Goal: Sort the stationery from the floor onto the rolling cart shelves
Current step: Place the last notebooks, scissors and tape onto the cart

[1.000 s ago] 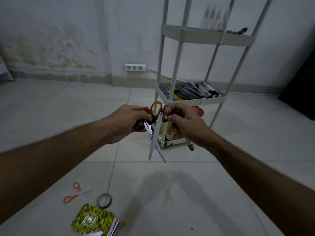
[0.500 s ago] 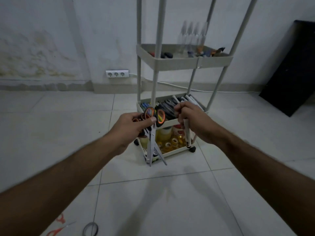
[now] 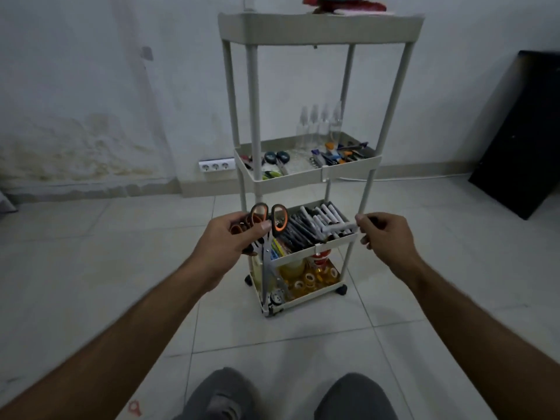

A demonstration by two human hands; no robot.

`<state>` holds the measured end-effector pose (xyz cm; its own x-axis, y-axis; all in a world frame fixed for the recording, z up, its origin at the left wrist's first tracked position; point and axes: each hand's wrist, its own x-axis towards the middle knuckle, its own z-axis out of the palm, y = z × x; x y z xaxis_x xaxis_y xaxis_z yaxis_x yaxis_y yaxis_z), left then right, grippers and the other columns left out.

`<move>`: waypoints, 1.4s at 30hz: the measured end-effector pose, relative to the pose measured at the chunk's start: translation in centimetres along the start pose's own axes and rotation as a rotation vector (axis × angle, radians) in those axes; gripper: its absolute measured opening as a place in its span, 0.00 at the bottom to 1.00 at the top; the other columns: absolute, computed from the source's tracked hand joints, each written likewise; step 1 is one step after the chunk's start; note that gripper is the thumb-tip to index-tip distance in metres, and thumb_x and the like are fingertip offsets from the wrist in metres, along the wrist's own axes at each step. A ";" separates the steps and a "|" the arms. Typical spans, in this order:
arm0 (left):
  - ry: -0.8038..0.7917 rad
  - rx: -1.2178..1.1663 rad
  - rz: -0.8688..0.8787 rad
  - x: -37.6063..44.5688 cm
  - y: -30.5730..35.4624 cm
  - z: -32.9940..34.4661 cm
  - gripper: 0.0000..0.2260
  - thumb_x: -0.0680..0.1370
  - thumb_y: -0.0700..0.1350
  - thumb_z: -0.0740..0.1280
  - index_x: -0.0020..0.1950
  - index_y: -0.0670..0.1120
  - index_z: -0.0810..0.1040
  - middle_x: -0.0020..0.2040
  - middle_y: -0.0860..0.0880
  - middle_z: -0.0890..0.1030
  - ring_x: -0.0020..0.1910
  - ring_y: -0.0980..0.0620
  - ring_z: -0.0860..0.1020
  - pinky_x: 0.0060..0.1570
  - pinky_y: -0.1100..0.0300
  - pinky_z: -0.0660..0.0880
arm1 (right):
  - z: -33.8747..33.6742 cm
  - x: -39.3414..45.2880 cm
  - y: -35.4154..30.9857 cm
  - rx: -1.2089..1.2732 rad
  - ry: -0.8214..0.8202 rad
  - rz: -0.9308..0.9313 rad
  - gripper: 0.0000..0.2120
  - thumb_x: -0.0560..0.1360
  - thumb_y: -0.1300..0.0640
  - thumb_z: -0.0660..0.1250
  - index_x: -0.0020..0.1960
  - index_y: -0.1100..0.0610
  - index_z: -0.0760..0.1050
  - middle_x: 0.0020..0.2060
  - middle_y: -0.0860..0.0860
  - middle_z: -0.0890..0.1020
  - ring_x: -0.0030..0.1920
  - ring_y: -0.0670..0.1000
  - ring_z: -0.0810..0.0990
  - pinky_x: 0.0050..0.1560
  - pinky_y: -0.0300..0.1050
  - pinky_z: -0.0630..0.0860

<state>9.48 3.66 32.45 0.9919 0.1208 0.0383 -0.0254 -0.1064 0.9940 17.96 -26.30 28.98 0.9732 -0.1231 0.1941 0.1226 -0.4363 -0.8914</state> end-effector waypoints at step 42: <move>0.150 -0.028 0.189 5.7 7.2 7.6 0.09 0.79 0.47 0.72 0.57 0.47 0.83 0.49 0.43 0.86 0.47 0.48 0.85 0.50 0.48 0.83 | 2.6 2.0 -10.8 0.428 -0.591 -0.096 0.06 0.81 0.63 0.64 0.53 0.65 0.78 0.43 0.60 0.85 0.39 0.56 0.84 0.41 0.51 0.83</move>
<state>15.93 -3.88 39.04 0.9397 0.2468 0.2369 -0.2147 -0.1136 0.9701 19.14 -19.49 37.91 0.8821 0.4517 0.1337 0.1599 -0.0201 -0.9869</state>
